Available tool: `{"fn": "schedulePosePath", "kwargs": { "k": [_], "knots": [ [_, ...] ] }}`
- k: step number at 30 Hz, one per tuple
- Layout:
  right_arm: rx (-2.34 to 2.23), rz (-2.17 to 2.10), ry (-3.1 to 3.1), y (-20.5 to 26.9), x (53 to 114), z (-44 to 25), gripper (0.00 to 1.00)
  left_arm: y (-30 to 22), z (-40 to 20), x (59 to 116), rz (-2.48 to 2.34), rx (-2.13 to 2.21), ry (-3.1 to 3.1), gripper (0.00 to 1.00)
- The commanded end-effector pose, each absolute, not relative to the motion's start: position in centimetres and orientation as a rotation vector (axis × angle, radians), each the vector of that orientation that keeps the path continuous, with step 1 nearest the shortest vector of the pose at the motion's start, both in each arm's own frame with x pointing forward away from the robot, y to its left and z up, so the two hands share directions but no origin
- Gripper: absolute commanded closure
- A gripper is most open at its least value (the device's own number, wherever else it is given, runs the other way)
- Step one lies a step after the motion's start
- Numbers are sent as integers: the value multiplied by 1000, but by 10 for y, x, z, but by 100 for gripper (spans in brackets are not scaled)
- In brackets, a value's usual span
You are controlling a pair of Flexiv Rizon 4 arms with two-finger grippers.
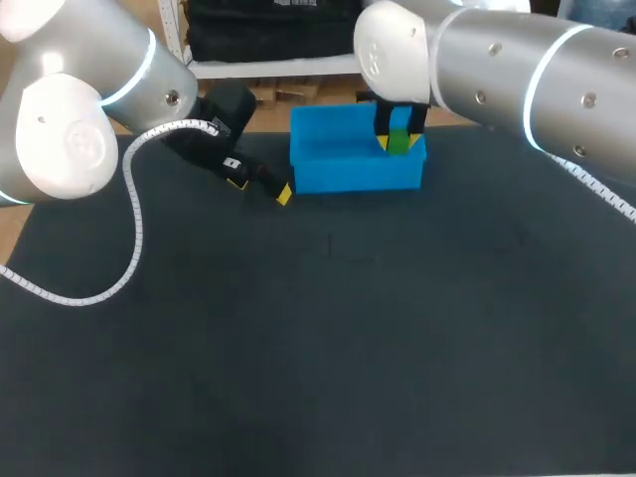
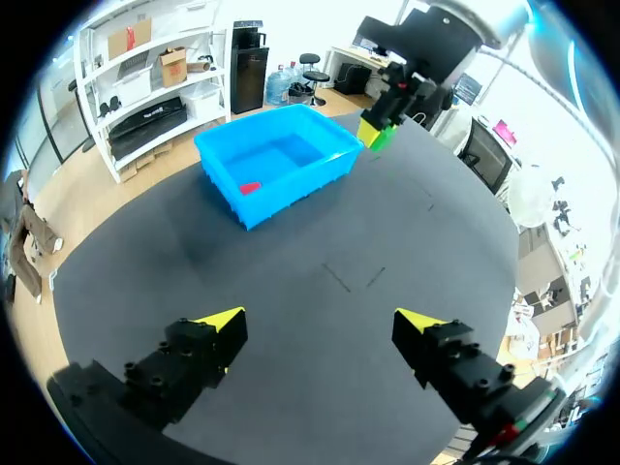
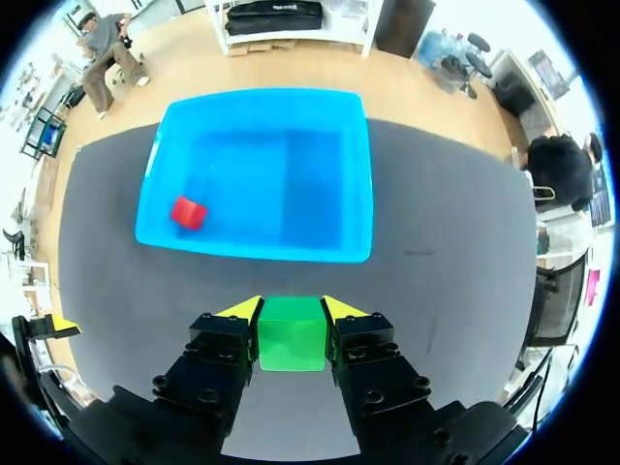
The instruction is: Use the left arm to pick the red cube and place it into the blue plastic box first, then use the right arm to grasp the green cube and put it into the same blue plastic box after the first action is fully finished.
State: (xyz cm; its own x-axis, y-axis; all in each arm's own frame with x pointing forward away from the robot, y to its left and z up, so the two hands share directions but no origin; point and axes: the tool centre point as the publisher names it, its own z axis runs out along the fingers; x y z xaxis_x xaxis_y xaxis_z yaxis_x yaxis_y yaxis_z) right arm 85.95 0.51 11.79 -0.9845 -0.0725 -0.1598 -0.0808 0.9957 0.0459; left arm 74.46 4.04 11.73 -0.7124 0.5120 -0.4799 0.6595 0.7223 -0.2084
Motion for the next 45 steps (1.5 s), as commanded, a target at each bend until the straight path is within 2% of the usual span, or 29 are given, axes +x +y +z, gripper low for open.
{"fn": "schedulePosePath", "kwargs": {
  "k": [1, 33, 45],
  "knots": [
    [-120, 78, 2976, 5, 868, 125, 100, 41, 117, 745, -525, 906, 2531, 0],
    [-92, 300, 2766, 10, 954, 160, 100, 41, 117, 745, -525, 906, 2531, 0],
    [-111, 352, 2733, 19, 974, 147, 100, 41, 117, 745, -525, 906, 2531, 0]
  ]
}}
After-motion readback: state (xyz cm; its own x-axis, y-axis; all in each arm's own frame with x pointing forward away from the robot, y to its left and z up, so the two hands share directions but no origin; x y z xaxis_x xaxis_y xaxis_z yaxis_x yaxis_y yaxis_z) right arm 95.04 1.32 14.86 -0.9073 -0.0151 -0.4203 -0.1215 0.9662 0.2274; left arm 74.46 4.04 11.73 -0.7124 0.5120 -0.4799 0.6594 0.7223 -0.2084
